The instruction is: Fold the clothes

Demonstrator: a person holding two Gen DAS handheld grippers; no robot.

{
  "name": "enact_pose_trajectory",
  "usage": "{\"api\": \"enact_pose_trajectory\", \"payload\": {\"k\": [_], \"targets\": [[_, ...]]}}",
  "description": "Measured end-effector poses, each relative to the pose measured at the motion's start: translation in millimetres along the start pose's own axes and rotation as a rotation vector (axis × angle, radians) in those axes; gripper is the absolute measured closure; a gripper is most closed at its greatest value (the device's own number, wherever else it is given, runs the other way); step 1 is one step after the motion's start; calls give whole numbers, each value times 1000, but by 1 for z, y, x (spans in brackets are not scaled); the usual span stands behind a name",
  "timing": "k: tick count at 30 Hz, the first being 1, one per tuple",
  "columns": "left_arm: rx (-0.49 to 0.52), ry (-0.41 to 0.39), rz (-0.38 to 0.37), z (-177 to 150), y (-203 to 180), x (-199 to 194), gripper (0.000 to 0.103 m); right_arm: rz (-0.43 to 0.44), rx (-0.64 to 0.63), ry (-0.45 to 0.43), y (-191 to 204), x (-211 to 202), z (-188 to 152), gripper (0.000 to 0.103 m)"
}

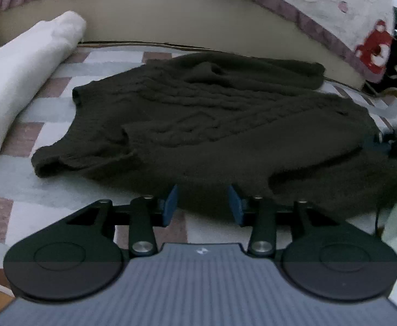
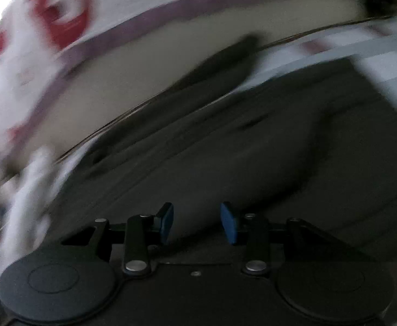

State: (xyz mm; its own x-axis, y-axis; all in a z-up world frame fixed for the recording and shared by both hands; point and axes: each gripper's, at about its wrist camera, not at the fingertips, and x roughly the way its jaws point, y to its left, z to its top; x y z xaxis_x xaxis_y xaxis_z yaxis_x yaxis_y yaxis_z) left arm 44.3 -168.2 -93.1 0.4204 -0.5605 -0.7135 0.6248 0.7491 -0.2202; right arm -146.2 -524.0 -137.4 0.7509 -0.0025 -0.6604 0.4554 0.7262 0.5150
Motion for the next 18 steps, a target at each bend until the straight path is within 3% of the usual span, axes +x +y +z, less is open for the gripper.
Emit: {"api": "enact_pose_trajectory", "payload": {"k": [3,6,7,10,12,15,18], "targets": [[-62,9,-3,7,5,6,62,162,-129,136,43,26,-24,58],[-40,7,46,23,16,10,62,325,-257,273,86,53,-48,55],[-24,-7,51,31,20,11,62,343,-295,298,100,60,-54,55],[3,23,4,51,39,25,53,336,-350,309,125,77,-65,46],[17,56,33,54,50,40,54,332,-353,311,134,89,-69,45],[30,-3,82,49,61,48,53,328,-349,268,143,101,-75,45],[-47,-30,22,42,72,50,51,359,-369,228,155,108,-83,43]]}}
